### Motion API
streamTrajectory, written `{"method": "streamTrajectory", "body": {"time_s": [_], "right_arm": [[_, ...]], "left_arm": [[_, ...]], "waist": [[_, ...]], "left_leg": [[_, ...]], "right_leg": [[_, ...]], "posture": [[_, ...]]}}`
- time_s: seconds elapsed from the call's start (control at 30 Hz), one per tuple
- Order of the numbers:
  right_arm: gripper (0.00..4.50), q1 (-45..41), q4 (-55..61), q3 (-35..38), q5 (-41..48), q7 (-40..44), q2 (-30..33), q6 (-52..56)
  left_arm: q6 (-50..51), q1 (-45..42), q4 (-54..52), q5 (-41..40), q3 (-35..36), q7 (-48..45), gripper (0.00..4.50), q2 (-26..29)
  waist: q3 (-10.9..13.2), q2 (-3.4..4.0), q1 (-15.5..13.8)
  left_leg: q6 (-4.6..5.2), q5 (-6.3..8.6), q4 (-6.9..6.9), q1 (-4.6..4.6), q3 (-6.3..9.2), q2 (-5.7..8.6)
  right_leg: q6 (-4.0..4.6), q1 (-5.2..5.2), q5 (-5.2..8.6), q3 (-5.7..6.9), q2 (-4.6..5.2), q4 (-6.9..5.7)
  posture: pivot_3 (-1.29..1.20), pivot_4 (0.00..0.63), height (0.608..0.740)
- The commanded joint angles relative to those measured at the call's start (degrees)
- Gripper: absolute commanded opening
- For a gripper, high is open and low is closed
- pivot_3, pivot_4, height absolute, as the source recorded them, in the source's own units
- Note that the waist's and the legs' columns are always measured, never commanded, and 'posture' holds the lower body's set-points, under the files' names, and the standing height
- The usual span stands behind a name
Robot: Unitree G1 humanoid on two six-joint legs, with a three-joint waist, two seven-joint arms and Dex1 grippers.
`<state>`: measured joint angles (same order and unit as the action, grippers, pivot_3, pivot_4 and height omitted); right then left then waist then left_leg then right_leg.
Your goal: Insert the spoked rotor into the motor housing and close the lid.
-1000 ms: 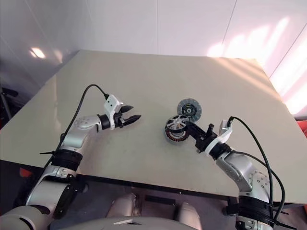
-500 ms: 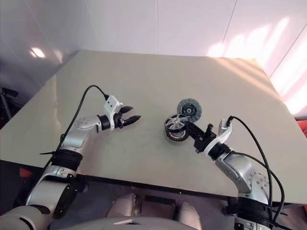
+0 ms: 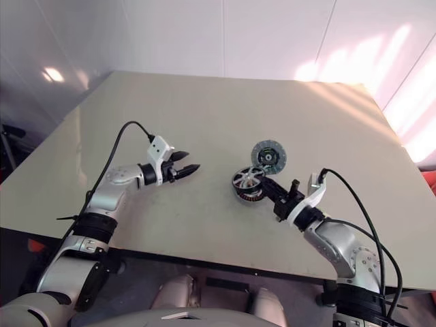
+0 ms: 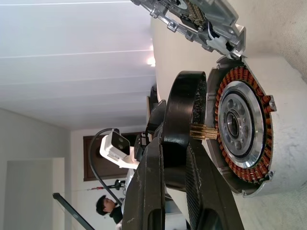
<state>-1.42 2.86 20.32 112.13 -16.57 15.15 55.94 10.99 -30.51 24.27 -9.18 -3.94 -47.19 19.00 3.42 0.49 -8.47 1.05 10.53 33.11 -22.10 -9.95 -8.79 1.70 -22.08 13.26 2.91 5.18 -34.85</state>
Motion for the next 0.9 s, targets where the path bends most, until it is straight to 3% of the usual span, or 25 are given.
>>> {"method": "streamTrajectory", "body": {"time_s": [0.03,0.1,0.2,0.73,0.9], "right_arm": [[0.44,-0.7,3.1,-0.7,0.9,0.6,0.6,-0.3],[0.44,-0.7,3.1,-1.2,0.9,0.5,0.9,-0.5],[1.19,-0.6,3.1,-1.8,0.9,0.2,1.5,-1.1],[1.19,-0.9,4.7,-3.3,0.5,2.8,4.2,-4.0],[1.19,-1.6,6.2,-3.7,-4.5,6.1,7.6,-3.5]], "left_arm": [[-0.6,-0.5,-2.5,-0.4,0.7,0.1,3.34,0.7],[-0.6,-0.4,-2.7,-0.5,0.8,0.2,3.34,0.7],[-0.6,-0.3,-2.8,-0.5,0.8,0.2,3.34,0.8],[-1.4,-0.7,-1.2,-0.3,0.6,0.2,3.34,0.3],[-1.9,-1.1,-0.3,-0.2,0.6,0.1,3.34,0.3]], "waist": [[0.0,0.0,0.0],[0.0,0.0,0.0],[0.0,0.0,0.0],[0.0,0.0,0.0],[0.0,-0.01,0.0]], "left_leg": [[0.0,0.0,0.0,0.0,0.0,0.0],[0.0,0.0,0.0,0.01,0.0,0.0],[0.0,0.0,0.0,0.01,0.0,-0.01],[0.0,0.0,0.0,0.0,0.0,0.0],[0.0,0.0,0.0,0.0,0.0,0.01]], "right_leg": [[0.0,0.0,0.0,0.0,0.0,0.0],[0.0,0.0,0.0,0.0,0.0,0.0],[0.0,0.0,0.0,0.0,0.0,0.0],[-0.01,0.0,0.0,0.0,0.0,0.01],[-0.02,0.02,0.01,0.0,0.0,0.02]], "posture": [[0.0,0.0,0.74],[0.0,0.0,0.74],[0.0,0.0,0.74],[0.0,0.0,0.74],[0.0,0.0,0.74]]}}
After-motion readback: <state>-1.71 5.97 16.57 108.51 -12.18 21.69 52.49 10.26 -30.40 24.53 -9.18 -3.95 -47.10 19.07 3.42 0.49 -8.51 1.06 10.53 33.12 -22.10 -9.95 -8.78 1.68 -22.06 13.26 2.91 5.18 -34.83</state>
